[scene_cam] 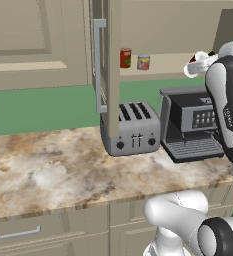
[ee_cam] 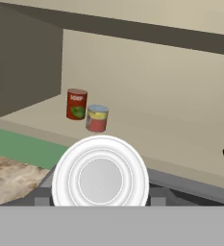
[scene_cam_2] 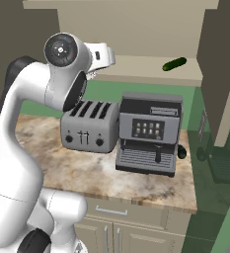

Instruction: Pick the cans from the counter and place them in their designated side in the cabinet.

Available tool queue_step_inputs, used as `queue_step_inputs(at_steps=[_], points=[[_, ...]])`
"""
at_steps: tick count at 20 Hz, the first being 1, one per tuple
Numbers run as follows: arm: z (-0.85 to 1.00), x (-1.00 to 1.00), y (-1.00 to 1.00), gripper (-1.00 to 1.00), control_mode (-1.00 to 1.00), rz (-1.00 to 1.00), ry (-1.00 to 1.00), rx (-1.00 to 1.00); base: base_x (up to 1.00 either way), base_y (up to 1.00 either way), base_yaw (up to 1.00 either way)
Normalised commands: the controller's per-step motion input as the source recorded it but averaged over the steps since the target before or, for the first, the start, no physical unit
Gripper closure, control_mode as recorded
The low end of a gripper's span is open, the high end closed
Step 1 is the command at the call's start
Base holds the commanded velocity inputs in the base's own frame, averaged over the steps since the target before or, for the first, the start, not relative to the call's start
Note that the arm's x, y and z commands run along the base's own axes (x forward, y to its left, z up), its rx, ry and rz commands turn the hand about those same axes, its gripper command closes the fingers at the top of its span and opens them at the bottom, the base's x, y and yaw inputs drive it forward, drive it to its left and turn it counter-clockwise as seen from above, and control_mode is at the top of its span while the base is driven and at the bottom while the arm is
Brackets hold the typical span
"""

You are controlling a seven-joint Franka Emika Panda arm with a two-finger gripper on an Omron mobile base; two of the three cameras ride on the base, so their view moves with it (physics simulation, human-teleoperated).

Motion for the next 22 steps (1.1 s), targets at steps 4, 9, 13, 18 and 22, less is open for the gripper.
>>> queue_step_inputs(at_steps=[4,9,13,18,22], points=[[0.0,0.14,0.04,1.0,-1.0,0.03,0.0,0.0,0.0,0.0,0.0],[0.0,0.16,0.03,1.0,-1.0,0.04,0.0,0.0,0.0,0.0,0.0],[0.0,0.17,0.0,1.0,-1.0,0.04,0.0,0.0,0.0,0.0,0.0],[0.0,0.18,0.0,1.0,-1.0,0.04,0.0,0.0,0.0,0.0,0.0],[0.0,0.26,0.0,1.0,-1.0,0.03,0.0,0.0,0.0,0.0,0.0]])
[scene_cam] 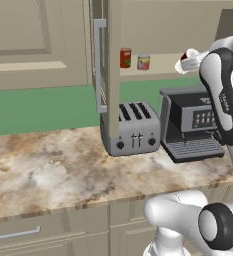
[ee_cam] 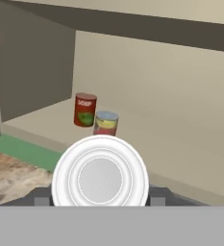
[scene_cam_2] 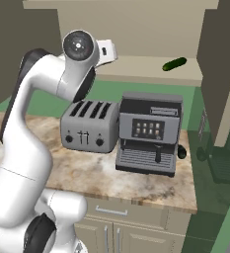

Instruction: Pick the cans from the counter and place them in their designated side in the cabinet.

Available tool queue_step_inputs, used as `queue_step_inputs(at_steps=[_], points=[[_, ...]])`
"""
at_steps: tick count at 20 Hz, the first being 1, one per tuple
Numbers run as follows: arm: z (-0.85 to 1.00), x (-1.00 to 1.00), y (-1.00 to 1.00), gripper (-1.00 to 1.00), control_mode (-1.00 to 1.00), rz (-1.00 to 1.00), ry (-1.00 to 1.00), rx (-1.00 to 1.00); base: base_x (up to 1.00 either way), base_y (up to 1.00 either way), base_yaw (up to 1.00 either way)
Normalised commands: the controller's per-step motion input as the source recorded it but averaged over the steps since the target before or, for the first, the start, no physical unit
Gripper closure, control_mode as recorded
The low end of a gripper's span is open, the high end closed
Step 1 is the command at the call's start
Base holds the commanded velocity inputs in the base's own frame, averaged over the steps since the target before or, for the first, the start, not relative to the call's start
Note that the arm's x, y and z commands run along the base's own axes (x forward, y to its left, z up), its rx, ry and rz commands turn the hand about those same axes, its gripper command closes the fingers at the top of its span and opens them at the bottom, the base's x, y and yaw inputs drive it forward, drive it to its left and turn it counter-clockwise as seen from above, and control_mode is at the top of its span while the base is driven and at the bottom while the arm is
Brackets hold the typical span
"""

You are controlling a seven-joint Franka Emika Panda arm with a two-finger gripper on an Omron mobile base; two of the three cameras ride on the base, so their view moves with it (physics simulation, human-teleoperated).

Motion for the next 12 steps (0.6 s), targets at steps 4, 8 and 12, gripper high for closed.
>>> queue_step_inputs(at_steps=[4,8,12], points=[[0.0,0.33,0.0,1.0,-1.0,0.02,0.0,0.0,0.0,0.0,0.0],[0.0,0.25,0.0,1.0,-1.0,0.01,0.0,-0.01,0.0,0.0,0.0],[0.0,0.21,0.0,1.0,-1.0,0.0,0.0,-0.01,0.0,0.0,0.0]])
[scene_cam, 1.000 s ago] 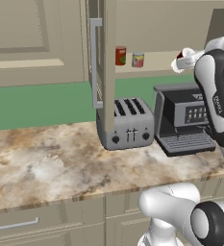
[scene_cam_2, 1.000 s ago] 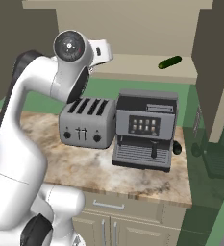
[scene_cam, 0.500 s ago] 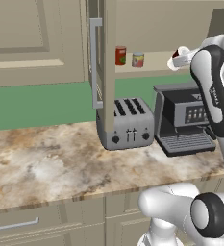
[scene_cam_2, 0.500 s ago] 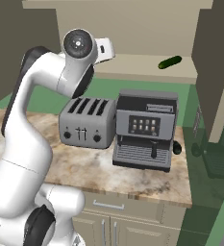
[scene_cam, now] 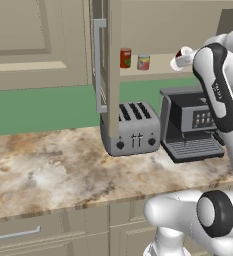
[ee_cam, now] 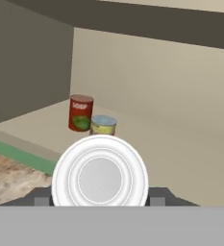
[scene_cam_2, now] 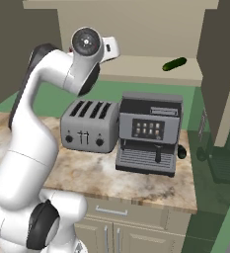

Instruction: Pick the cans from the counter and place them in their designated side in the cabinet.

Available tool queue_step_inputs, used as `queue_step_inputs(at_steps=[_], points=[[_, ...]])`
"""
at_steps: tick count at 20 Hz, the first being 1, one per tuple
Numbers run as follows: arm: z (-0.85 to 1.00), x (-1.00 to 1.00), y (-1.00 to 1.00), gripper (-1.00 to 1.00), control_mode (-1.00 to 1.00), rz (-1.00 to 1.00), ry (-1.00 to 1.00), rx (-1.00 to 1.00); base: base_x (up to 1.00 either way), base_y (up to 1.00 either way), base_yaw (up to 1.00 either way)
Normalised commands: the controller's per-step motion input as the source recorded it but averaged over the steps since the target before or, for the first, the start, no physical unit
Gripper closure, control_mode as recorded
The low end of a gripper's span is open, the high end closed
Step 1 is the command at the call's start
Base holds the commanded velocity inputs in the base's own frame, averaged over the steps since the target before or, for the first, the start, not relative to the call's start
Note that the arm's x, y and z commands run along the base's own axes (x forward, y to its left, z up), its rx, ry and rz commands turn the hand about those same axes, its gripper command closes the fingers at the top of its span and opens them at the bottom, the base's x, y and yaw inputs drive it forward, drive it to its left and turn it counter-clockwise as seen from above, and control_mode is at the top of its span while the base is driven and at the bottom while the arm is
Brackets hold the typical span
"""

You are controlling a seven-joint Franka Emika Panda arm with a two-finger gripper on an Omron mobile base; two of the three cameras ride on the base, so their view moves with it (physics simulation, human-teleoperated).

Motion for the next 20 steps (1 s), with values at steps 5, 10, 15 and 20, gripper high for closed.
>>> queue_step_inputs(at_steps=[5,10,15,20], points=[[0.0,0.22,0.0,1.0,-1.0,0.0,0.0,-0.02,0.0,0.0,0.0],[0.0,0.18,0.0,1.0,-1.0,0.0,0.0,-0.02,0.0,0.0,0.0],[-0.02,0.07,0.0,1.0,-1.0,0.01,0.03,0.0,0.0,0.0,0.0],[0.0,0.0,0.0,1.0,-1.0,0.05,0.07,0.0,0.0,0.0,0.0]])
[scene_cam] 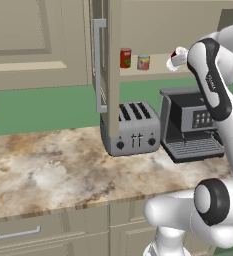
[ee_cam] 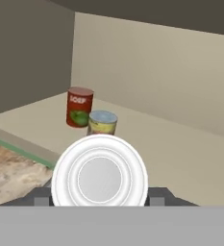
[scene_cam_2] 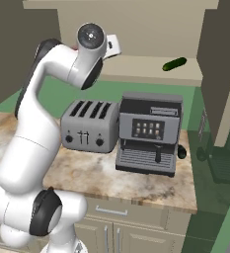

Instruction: Pick the cans from the counter and place them in their designated side in the cabinet.

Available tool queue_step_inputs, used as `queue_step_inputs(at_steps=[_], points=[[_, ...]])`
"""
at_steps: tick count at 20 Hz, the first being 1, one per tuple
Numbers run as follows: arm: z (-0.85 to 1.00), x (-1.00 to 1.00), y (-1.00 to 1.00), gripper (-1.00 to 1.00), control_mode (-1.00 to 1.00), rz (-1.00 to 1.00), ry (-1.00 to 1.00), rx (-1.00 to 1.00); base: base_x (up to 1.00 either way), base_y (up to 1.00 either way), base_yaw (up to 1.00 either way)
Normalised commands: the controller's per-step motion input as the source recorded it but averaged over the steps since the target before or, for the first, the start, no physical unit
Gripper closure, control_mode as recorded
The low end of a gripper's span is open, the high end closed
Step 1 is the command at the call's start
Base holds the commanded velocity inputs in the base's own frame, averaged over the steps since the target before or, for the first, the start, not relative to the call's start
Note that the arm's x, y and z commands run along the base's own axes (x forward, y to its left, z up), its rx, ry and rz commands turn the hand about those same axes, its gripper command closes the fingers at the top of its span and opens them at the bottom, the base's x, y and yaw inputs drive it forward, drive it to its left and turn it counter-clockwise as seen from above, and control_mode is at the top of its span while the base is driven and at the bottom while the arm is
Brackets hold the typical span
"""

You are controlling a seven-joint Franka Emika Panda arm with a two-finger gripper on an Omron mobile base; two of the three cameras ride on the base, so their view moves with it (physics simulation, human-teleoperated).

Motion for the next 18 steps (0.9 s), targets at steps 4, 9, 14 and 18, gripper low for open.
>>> queue_step_inputs(at_steps=[4,9,14,18], points=[[0.0,0.0,0.0,1.0,-1.0,0.05,0.06,0.0,0.0,0.0,0.0],[0.0,0.01,0.0,1.0,-1.0,0.04,0.02,-0.01,0.0,0.0,0.0],[0.0,0.06,0.0,1.0,-1.0,0.04,0.0,-0.02,0.0,0.0,0.0],[0.0,0.08,0.0,1.0,-1.0,0.04,-0.01,-0.01,0.0,0.0,0.0]])
